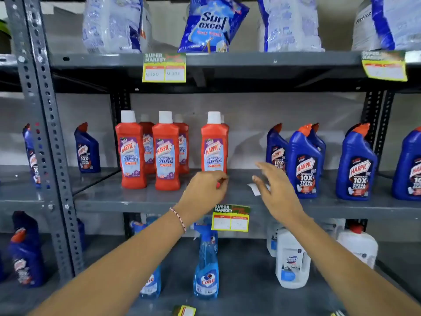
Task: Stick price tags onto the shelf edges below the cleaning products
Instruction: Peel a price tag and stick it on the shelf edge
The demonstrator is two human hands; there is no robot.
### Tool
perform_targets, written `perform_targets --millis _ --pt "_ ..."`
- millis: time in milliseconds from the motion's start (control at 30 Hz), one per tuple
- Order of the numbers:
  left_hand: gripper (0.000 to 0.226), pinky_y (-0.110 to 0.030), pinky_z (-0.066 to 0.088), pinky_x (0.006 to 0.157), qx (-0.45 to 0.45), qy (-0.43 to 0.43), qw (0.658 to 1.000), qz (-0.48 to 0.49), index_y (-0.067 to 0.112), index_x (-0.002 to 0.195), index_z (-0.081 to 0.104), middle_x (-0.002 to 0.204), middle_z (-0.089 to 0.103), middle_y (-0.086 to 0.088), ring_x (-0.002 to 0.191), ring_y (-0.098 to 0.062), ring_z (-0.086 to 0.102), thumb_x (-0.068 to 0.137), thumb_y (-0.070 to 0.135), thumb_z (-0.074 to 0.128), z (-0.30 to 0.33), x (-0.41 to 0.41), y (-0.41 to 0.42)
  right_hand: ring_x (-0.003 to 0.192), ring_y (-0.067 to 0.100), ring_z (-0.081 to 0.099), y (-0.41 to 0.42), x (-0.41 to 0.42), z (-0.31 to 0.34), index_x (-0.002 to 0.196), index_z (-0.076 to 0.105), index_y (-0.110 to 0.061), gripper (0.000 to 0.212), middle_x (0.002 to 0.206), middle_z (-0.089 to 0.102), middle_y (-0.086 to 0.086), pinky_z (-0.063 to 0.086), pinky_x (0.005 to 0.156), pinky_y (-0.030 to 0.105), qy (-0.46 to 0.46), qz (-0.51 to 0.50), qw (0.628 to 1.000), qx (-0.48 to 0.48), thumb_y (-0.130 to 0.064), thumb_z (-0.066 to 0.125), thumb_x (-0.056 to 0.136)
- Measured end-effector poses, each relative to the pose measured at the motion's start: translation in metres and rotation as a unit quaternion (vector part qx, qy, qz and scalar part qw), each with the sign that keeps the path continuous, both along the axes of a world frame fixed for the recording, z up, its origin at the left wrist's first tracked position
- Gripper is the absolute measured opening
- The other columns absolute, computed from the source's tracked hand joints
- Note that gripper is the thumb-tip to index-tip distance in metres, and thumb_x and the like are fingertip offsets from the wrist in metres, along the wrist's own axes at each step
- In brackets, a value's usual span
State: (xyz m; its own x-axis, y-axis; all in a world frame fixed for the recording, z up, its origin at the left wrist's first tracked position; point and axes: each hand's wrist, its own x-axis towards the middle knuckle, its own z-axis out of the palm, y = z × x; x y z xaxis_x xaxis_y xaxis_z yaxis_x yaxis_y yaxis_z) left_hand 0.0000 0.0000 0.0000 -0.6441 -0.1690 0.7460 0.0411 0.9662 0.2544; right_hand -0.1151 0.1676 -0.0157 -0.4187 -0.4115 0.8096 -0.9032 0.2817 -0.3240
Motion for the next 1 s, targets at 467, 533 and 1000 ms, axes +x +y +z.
perform_targets --millis 467,533,1000 --pt "0.018 -0.006 0.037 0.067 0.182 0.067 0.98 0.051 0.008 0.085 0.075 0.08 0.069 -0.009 0.07 -0.012 0.054 0.07 -0.002 0.076 -0.081 -0.015 0.009 0.101 0.022 0.058 -0.026 0.002 -0.08 0.12 0.068 -0.014 0.044 0.108 0.06 0.005 0.045 0.092 0.026 -0.038 -0.006 0.998 0.052 -0.014 0.078 0.077" --pt "0.01 -0.013 0.033 0.063 0.165 0.049 0.984 0.055 0.008 0.083 0.076 0.077 0.069 -0.011 0.069 -0.012 0.051 0.074 0.003 0.075 -0.085 -0.017 0.01 0.091 0.023 0.059 -0.031 0.002 -0.084 0.114 0.071 -0.017 0.04 0.099 0.06 0.003 0.05 0.084 0.037 -0.03 -0.009 0.999 0.031 -0.011 0.079 0.075" --pt "0.012 -0.015 0.05 0.062 0.342 0.023 0.939 -0.041 0.014 0.081 0.078 0.073 0.075 0.0 0.064 0.0 0.061 0.077 0.003 0.076 -0.124 0.005 -0.014 0.083 -0.001 0.063 -0.031 0.018 -0.093 0.083 0.071 -0.031 0.022 0.082 0.07 -0.024 0.046 0.076 0.023 -0.104 0.046 0.993 0.009 -0.012 0.08 0.076"
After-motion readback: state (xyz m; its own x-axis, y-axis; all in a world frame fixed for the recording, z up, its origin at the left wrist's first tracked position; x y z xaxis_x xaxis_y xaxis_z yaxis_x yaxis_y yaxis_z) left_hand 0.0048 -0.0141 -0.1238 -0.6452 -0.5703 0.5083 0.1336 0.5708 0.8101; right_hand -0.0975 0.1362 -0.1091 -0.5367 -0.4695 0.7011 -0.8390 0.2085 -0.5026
